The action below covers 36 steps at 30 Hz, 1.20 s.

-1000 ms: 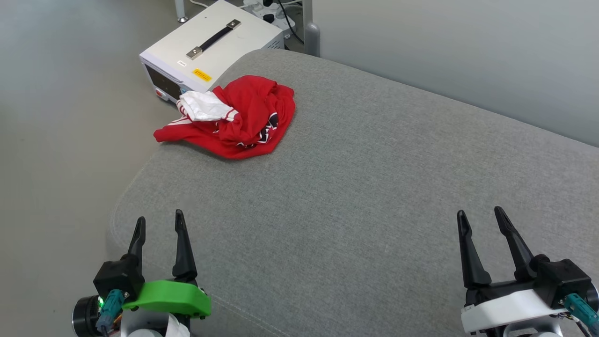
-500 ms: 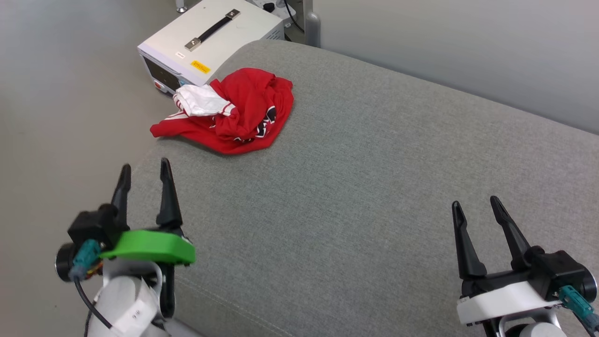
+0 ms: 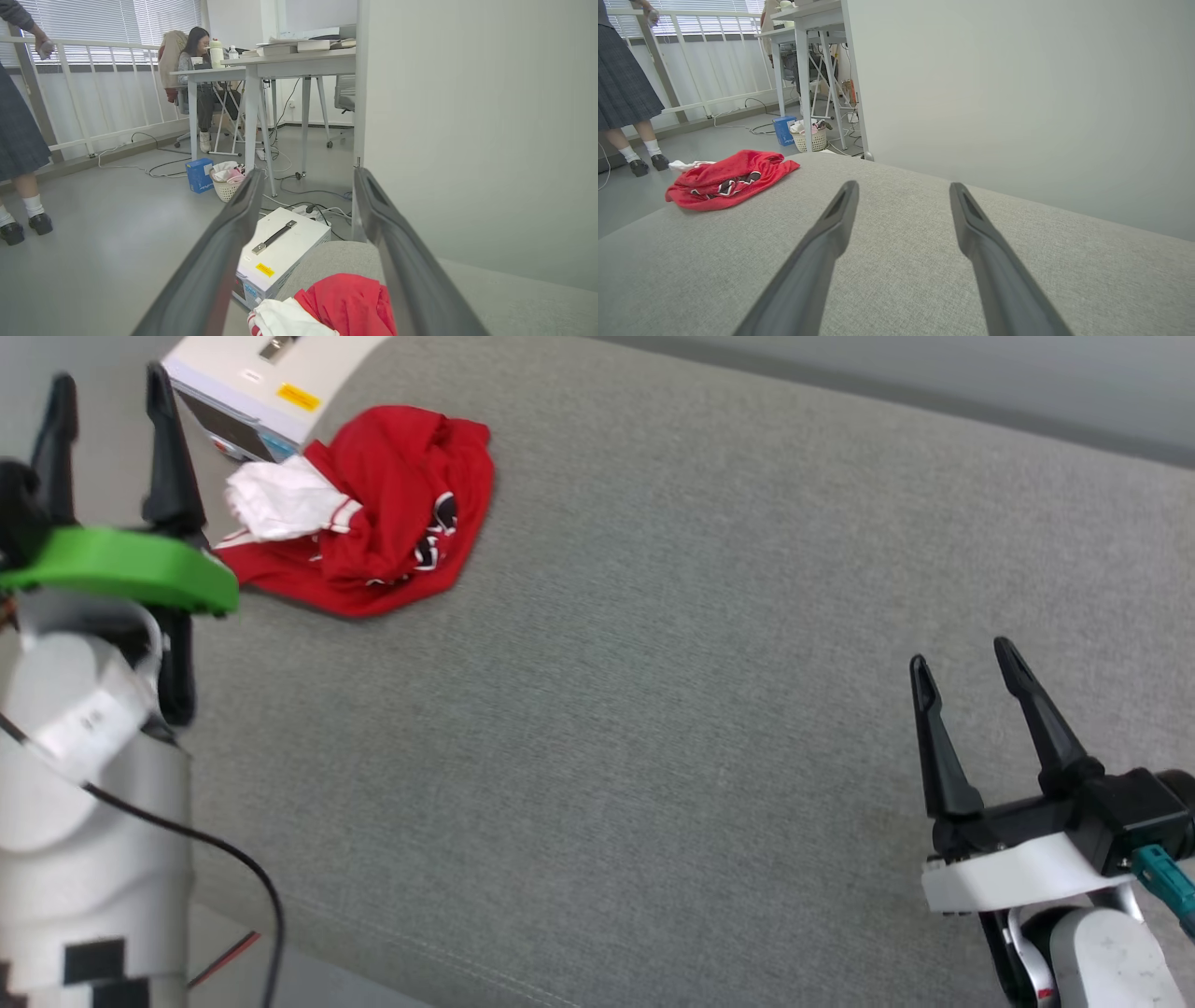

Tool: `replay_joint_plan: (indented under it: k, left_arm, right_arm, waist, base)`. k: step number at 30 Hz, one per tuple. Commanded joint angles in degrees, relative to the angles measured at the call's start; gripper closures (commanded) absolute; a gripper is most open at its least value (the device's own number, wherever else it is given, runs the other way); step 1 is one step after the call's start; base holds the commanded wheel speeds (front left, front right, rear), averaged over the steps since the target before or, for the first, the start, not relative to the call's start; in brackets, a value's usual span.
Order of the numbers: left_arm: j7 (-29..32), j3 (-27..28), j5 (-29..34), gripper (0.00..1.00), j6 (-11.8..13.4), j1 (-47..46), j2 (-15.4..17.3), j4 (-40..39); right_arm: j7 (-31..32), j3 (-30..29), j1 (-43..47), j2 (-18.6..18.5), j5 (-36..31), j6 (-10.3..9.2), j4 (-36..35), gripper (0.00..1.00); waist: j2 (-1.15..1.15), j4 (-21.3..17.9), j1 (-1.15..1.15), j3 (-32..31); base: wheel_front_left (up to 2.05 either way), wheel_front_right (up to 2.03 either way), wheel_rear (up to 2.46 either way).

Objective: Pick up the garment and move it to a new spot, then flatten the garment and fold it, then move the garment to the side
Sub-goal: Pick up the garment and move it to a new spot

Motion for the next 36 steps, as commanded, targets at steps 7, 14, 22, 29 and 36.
replay_joint_plan:
  k: [7,14,22,29,36]
  left_arm:
    - [10.6,-11.0,-8.0,0.0,-0.4,-11.7,9.4,7.2]
    - [28.8,-22.3,-20.1,0.0,-0.4,-17.2,17.7,9.6]
    - [48.3,-31.1,-30.2,0.0,-0.4,-19.0,23.9,9.8]
    - [55.8,-36.6,-32.9,0.0,-0.4,-18.2,26.7,11.5]
    - [57.4,-41.7,-33.5,0.0,-0.4,-15.5,26.0,15.7]
  right_arm:
    - [-0.5,0.7,-4.1,-1.6,-0.9,-0.04,-2.0,0.0]
    - [-0.5,0.9,-5.7,-2.2,-1.2,-0.04,-3.4,0.0]
    - [-0.5,0.2,-6.3,-2.7,-1.3,-0.04,-4.3,0.0]
    - [-0.5,0.4,-7.6,-3.1,-1.2,-0.04,-4.6,0.0]
    - [-0.5,0.9,-8.5,-3.1,-1.1,-0.04,-4.3,0.0]
  waist:
    - [0.0,-6.7,-0.01,8.4]
    - [0.0,-9.6,-0.01,11.5]
    - [0.0,-11.4,-0.01,14.2]
    - [0.0,-12.4,-0.01,16.4]
    - [0.0,-13.2,-0.01,18.2]
  base:
    - [0.0,0.0,0.0]
    - [0.0,0.0,0.0]
    - [0.0,0.0,0.0]
    - [0.0,0.0,0.0]
    - [0.0,0.0,0.0]
